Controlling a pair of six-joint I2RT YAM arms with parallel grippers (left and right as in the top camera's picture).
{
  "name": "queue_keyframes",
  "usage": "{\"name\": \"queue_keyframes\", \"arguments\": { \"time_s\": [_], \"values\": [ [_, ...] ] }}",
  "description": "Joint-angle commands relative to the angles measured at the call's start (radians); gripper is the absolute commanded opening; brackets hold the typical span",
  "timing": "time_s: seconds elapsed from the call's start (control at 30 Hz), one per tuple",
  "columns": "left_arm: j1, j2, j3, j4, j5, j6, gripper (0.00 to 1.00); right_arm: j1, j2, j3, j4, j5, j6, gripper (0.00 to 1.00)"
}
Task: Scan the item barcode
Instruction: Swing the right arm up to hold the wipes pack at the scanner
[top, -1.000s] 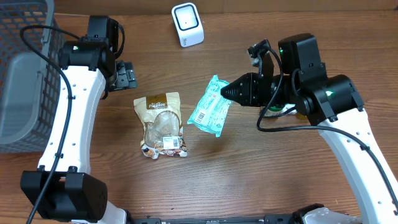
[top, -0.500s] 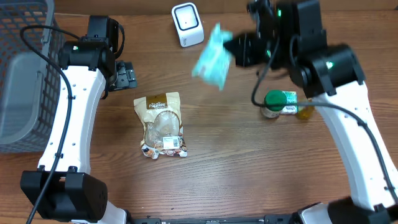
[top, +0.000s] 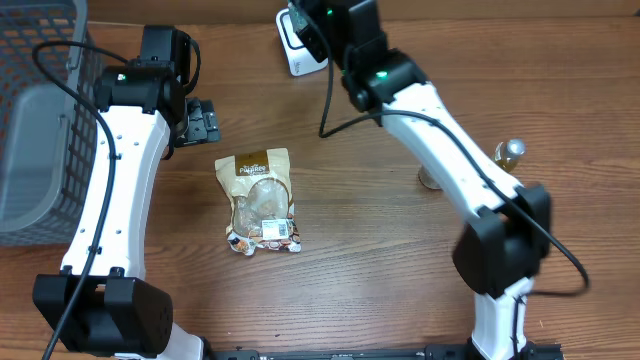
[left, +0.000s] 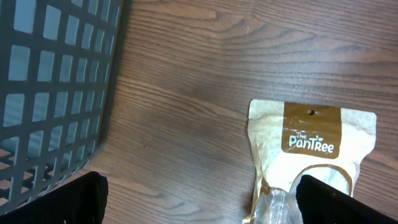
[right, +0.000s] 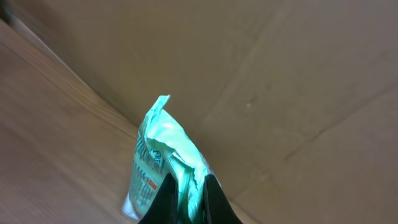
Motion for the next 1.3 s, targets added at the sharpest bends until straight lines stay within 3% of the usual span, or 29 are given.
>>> {"name": "queue_keyframes", "arguments": {
  "time_s": [0.0,0.3,0.43,0.6,0.8,1.13,1.27],
  "values": [
    [0.005,0.004,0.014,0.001,-0.013,0.007,1.0,-0.013,0.089,0.015,0.105,0.1,-0.118,0.04],
    [0.005,0.004,0.014,0.001,-0.013,0.007,0.99,-0.013,0.304,0.015,0.566,0.099,-0.447,0.04],
    [0.005,0.004,0.014,0.001,-0.013,0.007,0.99,-0.013,0.357,0.015,0.677,0.099,-0.47,0.04],
    [0.005,0.004,0.014,0.001,-0.013,0.007,0.99,-0.013,0.393,0.015,0.697,0.095,-0.454,0.04],
    [0.005,0.004,0.014,0.001,-0.013,0.007,0.99,-0.013,0.407,0.015,0.705,0.076,-0.328,0.04],
    [0.005,0.004,0.014,0.001,-0.013,0.007,0.99,-0.006,0.407,0.015,0.584,0.068,-0.303,0.04],
    [0.005,0.004,0.014,0.001,-0.013,0.007,1.0,-0.007,0.407,0.015,0.566,0.068,-0.211,0.04]
  ]
}}
